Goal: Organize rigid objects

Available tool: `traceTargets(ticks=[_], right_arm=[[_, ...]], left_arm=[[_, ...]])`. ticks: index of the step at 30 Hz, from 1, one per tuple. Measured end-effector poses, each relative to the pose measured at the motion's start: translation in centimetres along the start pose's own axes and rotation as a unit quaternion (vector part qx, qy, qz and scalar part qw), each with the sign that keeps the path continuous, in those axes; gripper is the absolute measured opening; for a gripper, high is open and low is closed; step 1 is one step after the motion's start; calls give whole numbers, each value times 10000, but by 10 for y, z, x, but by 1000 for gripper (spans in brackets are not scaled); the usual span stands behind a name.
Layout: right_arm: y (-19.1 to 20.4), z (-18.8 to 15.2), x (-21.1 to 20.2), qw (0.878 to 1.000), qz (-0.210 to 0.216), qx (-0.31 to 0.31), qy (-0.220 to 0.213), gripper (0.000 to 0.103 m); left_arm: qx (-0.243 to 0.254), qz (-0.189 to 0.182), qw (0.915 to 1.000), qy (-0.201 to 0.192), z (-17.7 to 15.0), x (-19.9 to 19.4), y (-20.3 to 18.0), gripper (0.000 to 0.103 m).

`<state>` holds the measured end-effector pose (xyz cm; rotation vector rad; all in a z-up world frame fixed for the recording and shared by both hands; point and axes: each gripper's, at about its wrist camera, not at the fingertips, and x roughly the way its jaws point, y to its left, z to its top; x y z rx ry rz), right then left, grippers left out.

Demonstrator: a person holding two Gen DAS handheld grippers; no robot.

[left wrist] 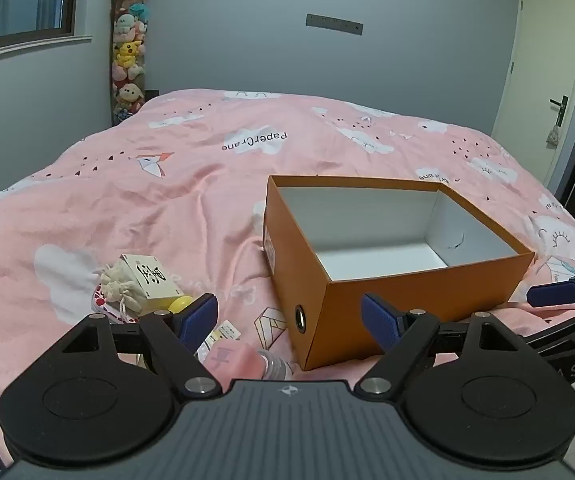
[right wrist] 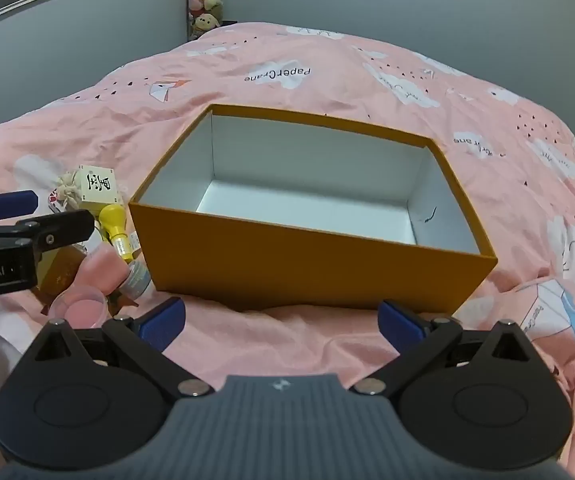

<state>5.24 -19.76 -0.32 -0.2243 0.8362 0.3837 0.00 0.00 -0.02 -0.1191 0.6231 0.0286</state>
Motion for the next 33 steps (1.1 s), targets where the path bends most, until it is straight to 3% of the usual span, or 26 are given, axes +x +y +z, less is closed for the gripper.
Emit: traceTargets(ticks=[33], right_arm=[[2,-3,11,9996,-43,63,273,100]], left_arm=[[-107,60,9996,251,-3,8,4,95]])
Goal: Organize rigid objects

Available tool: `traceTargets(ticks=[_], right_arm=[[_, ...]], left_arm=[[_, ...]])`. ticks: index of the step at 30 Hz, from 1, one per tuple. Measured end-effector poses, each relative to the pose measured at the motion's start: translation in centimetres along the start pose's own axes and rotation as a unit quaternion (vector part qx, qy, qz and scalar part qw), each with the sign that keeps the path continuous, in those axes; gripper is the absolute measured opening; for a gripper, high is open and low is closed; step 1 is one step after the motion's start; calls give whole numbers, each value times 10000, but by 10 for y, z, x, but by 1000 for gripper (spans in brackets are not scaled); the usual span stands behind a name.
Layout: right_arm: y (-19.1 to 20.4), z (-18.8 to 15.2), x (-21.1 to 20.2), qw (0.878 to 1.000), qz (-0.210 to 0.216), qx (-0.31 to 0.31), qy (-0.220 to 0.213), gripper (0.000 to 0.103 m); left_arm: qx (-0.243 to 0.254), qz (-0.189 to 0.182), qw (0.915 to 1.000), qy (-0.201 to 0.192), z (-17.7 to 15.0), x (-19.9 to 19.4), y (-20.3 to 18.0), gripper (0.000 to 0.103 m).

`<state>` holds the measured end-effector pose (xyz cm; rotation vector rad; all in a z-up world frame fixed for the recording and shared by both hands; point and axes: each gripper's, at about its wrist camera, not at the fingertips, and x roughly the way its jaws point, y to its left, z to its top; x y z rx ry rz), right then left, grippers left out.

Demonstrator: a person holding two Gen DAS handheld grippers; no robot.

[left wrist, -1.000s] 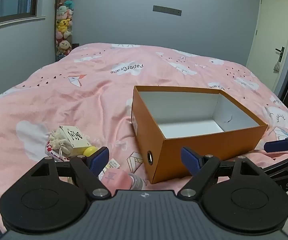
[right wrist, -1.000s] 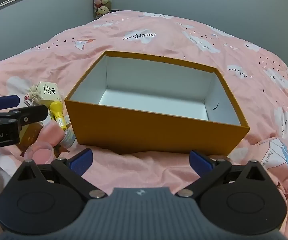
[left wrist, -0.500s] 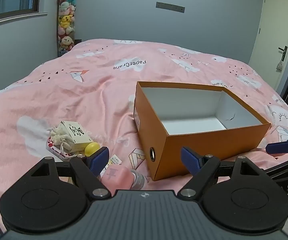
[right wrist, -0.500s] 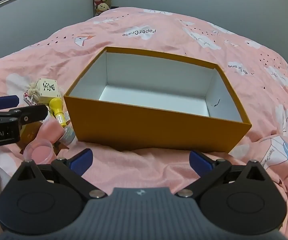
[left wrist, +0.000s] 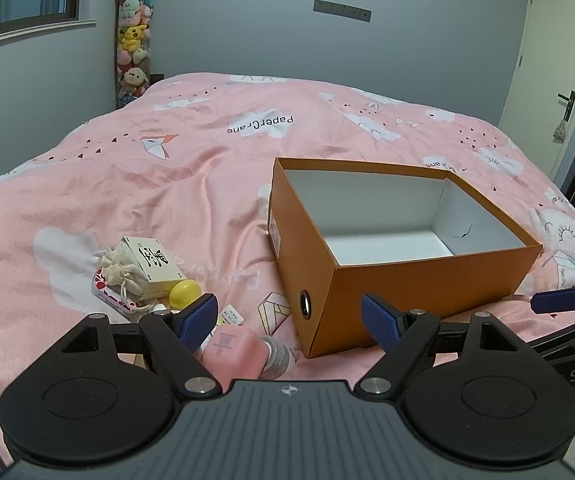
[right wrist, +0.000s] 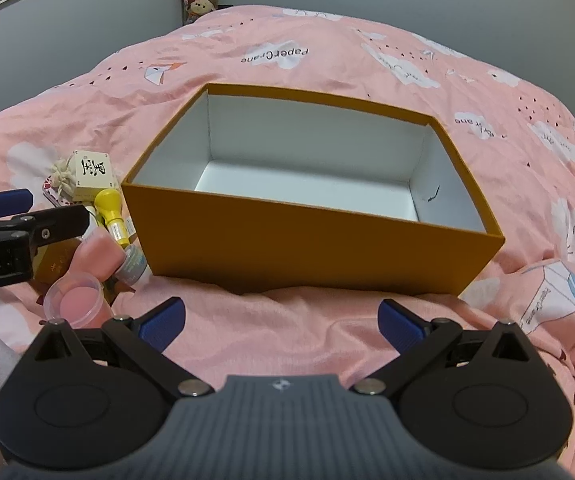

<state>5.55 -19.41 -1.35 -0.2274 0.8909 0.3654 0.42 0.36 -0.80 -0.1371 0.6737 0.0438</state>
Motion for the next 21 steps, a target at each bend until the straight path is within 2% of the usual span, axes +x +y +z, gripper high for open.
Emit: traceTargets(ticks=[21], right_arm=[[-5,-1,10,9994,87,181,295,100]], left_arm=[[-99,11,9999,51,2,1,3,95]])
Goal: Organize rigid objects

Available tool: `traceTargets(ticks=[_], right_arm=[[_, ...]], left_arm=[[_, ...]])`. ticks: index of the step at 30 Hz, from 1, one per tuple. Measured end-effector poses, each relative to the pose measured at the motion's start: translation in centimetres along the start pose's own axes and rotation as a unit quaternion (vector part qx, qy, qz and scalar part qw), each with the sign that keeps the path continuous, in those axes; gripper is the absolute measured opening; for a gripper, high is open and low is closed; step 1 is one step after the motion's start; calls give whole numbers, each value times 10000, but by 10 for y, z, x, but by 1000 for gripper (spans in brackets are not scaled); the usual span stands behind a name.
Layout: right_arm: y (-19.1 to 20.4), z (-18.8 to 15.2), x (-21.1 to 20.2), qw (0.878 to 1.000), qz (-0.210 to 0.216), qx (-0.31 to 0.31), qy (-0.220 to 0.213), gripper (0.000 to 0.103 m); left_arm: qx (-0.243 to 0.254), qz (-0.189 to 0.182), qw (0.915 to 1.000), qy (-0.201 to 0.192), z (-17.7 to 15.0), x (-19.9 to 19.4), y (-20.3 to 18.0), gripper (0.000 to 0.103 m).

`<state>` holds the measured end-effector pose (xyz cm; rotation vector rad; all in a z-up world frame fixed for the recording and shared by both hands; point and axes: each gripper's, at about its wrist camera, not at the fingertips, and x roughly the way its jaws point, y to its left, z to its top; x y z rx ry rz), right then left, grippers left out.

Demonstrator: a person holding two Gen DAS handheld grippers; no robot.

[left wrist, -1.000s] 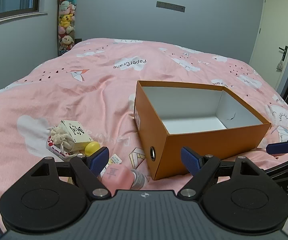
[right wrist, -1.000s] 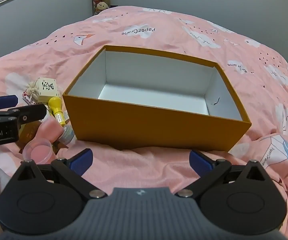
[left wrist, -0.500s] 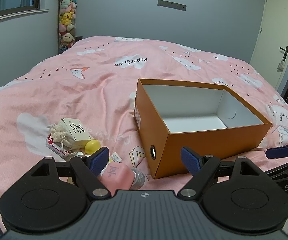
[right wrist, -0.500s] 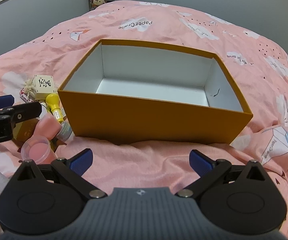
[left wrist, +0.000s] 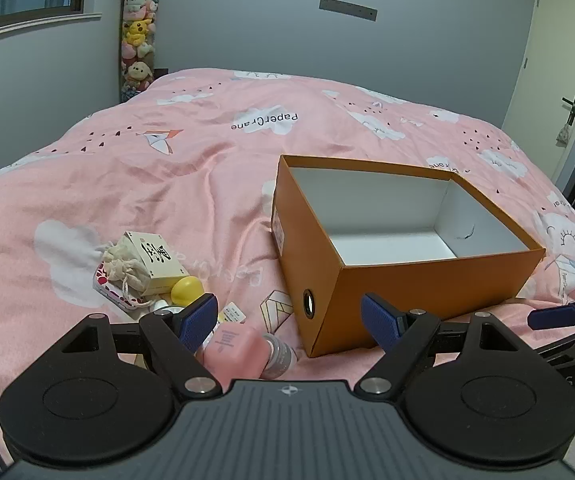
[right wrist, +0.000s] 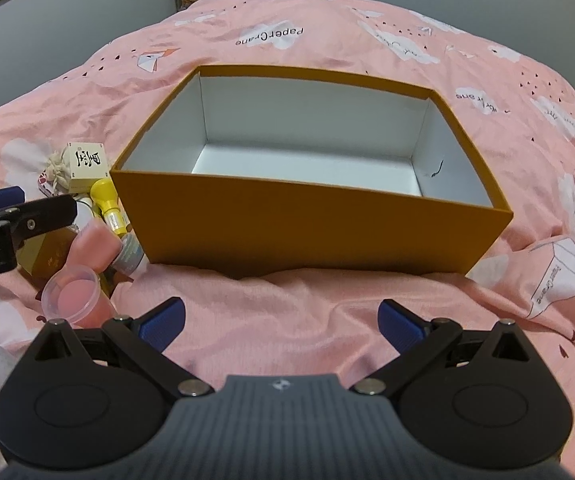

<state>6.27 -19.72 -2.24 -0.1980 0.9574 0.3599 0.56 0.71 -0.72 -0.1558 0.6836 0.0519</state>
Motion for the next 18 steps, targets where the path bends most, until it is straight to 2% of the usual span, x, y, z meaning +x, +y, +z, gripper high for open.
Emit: traceTargets(ticks=[18], right_arm=[[-1,-1,2,10000,5,65,58,100]], left_arm=[[-5,5,10000,2,-1,1,2,95]])
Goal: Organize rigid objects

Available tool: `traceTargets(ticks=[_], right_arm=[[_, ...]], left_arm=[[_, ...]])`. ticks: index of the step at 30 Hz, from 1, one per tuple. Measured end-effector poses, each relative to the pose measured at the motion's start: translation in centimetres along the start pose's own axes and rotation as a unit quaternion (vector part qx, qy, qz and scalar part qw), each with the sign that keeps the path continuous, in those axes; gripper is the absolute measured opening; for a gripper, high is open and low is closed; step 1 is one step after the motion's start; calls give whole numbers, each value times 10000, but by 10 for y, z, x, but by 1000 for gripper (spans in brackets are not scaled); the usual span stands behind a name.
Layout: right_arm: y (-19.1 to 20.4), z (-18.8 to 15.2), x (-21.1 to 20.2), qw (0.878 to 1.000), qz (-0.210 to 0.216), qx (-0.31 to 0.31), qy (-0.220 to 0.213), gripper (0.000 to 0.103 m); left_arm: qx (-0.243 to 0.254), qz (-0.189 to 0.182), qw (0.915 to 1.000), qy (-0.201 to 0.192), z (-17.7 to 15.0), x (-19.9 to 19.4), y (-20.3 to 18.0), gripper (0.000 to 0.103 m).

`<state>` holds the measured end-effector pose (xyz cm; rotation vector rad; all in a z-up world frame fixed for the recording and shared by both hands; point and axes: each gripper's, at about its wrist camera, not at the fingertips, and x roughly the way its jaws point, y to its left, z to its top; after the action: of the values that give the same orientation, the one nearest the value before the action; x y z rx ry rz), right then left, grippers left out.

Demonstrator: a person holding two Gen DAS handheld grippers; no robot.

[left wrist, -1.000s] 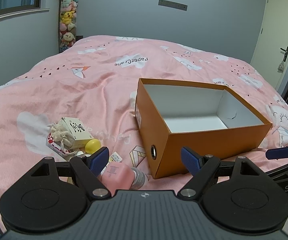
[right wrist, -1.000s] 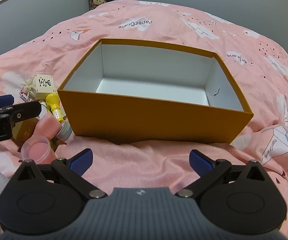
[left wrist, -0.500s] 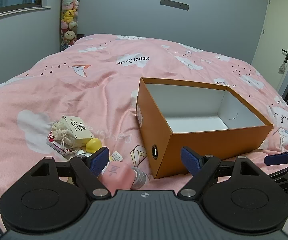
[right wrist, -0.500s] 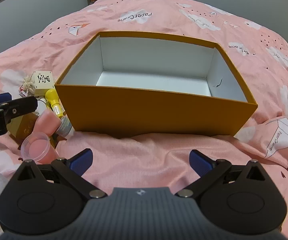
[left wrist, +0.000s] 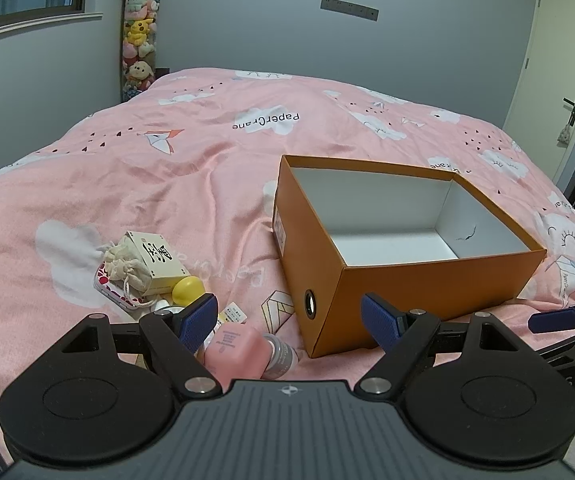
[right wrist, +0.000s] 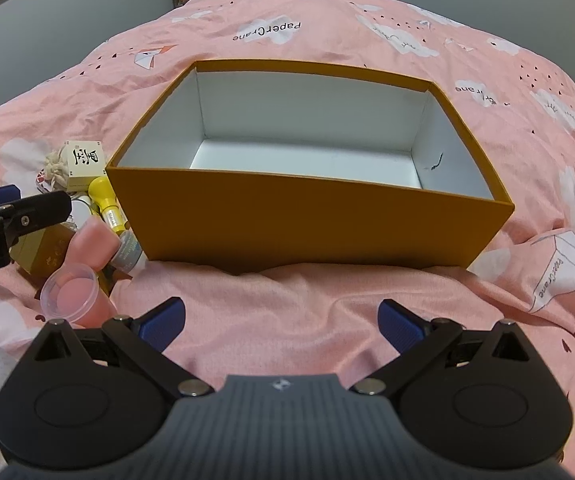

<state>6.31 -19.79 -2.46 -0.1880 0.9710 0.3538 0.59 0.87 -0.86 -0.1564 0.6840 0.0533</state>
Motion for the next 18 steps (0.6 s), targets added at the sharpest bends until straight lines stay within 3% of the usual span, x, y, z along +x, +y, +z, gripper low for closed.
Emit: traceTargets(ticks=[15,18], right_arm=[[2,2,5,9998,34,-127,150,100],[9,7,6,9989,63,-434,161,100]], left_arm=[[-11,-21,10000,29,0,0,2,95],[-82,-80,9999,102,2,0,9,87]])
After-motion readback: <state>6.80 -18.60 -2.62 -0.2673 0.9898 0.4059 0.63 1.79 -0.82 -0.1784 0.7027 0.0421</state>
